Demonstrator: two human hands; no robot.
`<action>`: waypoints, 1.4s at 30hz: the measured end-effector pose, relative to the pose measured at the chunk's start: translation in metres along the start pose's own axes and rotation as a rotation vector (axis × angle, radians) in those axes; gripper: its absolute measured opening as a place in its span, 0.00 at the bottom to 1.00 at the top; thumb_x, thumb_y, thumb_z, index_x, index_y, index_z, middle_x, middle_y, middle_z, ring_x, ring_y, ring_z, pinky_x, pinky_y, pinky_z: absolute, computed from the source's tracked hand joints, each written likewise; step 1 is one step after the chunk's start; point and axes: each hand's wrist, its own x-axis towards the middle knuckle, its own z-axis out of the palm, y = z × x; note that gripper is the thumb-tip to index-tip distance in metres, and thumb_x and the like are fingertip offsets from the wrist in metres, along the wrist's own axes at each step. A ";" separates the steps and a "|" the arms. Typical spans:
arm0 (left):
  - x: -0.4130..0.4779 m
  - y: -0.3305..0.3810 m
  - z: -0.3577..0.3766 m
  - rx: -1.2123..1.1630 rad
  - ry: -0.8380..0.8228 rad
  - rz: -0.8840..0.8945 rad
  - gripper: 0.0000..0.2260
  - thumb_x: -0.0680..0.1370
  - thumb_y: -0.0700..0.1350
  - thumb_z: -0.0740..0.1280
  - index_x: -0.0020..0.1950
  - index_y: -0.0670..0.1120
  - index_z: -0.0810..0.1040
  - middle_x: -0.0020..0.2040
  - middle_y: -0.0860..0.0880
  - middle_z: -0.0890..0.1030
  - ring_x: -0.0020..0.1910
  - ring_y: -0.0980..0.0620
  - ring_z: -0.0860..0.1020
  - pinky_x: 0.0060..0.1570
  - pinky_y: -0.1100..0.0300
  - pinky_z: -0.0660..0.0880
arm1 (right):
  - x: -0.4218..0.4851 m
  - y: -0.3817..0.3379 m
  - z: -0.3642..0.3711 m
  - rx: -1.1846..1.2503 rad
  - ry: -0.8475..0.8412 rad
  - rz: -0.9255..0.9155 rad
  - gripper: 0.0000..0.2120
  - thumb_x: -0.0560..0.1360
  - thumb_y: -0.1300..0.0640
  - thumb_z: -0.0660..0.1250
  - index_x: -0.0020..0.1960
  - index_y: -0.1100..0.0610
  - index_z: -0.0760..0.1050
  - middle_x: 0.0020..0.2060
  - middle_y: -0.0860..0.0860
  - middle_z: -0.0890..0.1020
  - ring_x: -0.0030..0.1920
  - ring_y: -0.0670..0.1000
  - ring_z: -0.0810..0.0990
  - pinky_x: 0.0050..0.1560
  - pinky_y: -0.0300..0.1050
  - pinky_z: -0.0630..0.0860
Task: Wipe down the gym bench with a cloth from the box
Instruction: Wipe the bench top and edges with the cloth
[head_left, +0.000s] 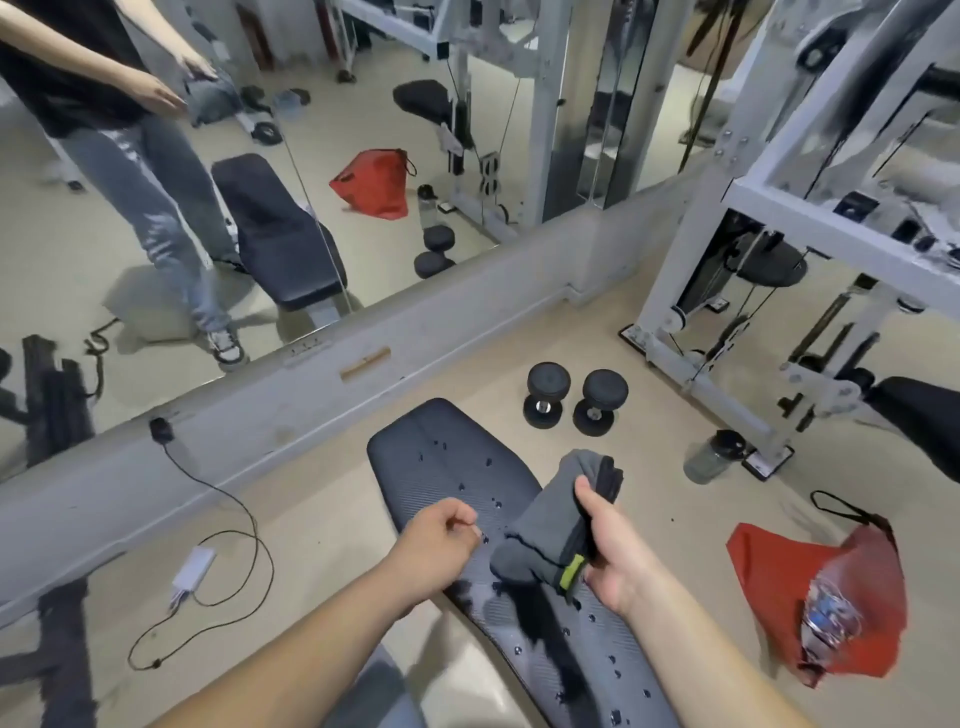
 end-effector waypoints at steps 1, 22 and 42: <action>0.017 -0.003 -0.012 0.034 -0.010 0.013 0.02 0.78 0.41 0.67 0.48 0.46 0.79 0.41 0.48 0.80 0.38 0.52 0.74 0.43 0.62 0.72 | 0.012 0.001 0.010 0.010 0.032 0.001 0.19 0.79 0.45 0.71 0.68 0.50 0.78 0.55 0.55 0.89 0.54 0.58 0.88 0.53 0.59 0.86; 0.366 -0.262 -0.054 0.290 -0.037 0.248 0.09 0.78 0.42 0.67 0.58 0.47 0.80 0.46 0.51 0.79 0.38 0.59 0.76 0.47 0.67 0.69 | 0.395 0.141 0.117 -1.456 0.375 -0.625 0.15 0.76 0.45 0.63 0.46 0.57 0.78 0.46 0.57 0.78 0.50 0.63 0.78 0.51 0.55 0.76; 0.384 -0.375 -0.041 0.795 0.260 0.554 0.10 0.75 0.52 0.61 0.48 0.53 0.82 0.53 0.54 0.78 0.54 0.47 0.75 0.57 0.52 0.76 | 0.432 0.249 0.082 -1.642 0.080 -0.650 0.36 0.83 0.42 0.58 0.86 0.51 0.50 0.85 0.51 0.54 0.84 0.55 0.55 0.81 0.47 0.54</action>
